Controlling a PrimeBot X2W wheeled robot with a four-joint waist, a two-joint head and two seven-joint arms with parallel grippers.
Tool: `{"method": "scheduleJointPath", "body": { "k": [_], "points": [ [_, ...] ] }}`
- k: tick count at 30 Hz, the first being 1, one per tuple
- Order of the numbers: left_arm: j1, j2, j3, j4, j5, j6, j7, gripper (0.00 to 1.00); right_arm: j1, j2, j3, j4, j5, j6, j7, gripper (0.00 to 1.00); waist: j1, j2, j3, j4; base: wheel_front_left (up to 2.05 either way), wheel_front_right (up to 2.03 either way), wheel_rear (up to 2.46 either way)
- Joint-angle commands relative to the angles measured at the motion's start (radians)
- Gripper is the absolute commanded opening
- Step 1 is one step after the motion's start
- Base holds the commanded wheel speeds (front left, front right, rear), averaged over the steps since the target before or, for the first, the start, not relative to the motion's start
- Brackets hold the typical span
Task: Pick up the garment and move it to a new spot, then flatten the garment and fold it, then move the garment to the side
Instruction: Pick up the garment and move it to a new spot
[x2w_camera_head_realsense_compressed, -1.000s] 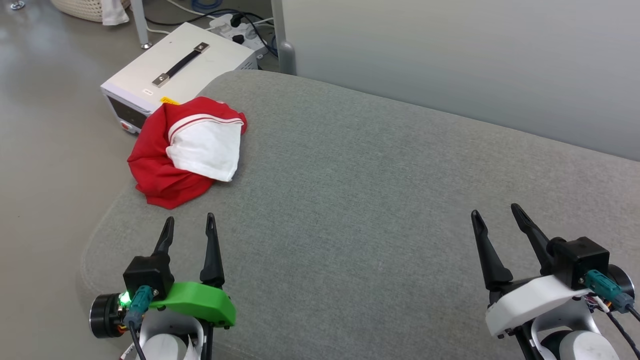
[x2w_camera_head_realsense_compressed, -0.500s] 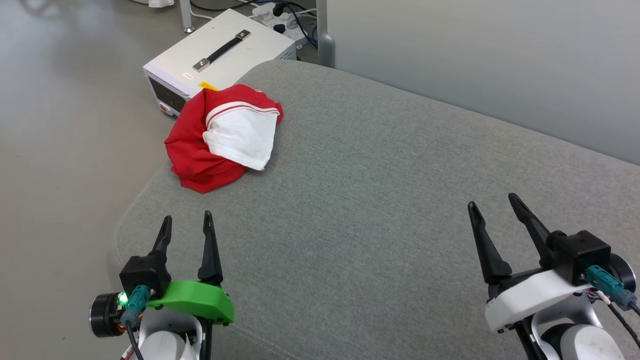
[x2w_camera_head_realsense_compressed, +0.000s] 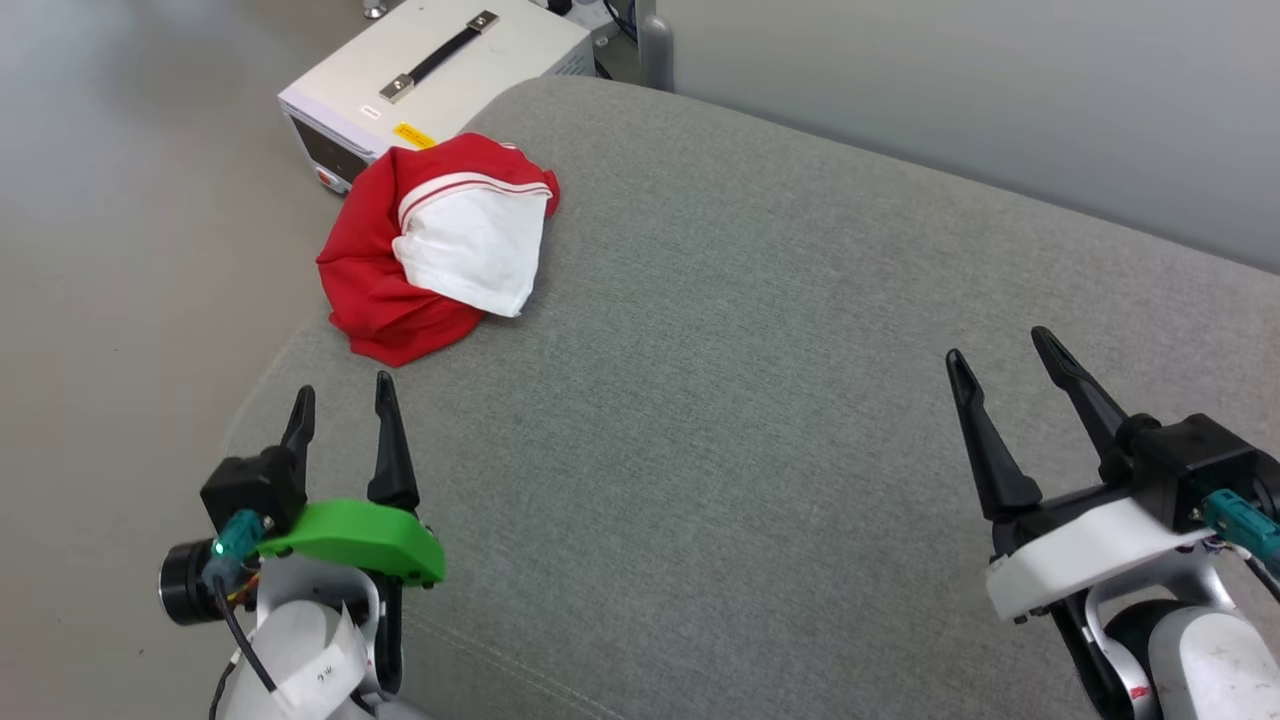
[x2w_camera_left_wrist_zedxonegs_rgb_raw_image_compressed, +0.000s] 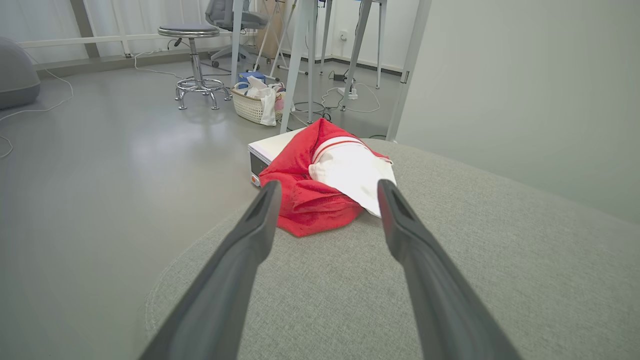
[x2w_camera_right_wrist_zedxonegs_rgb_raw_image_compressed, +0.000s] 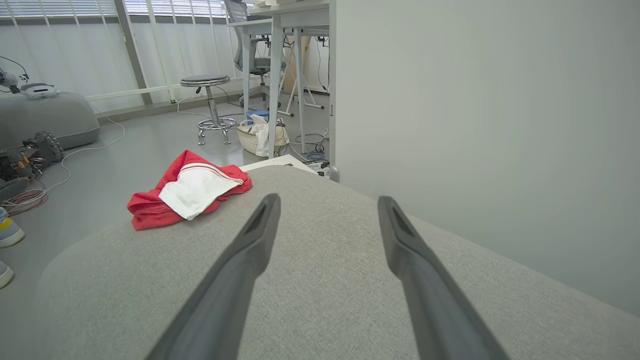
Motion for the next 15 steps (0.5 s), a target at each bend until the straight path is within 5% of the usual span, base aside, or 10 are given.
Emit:
{"method": "scheduleJointPath", "body": {
  "k": [1, 15],
  "points": [
    [-0.042, 0.010, 0.007, 0.017, -0.012, -0.009, 0.016, 1.00, -0.026, -0.016, -0.001, -0.011, 0.008, 0.007, 0.008, 1.00, 0.0000, 0.0000, 0.051, -0.043, 0.00, 0.00, 0.00],
    [-0.384, 0.117, 0.065, 0.200, -0.132, -0.068, 0.243, 1.00, -0.122, -0.071, -0.021, -0.074, 0.027, 0.007, 0.043, 1.00, 0.0000, 0.0000, 0.291, -0.169, 0.00, 0.00, 0.00]
  ]
}}
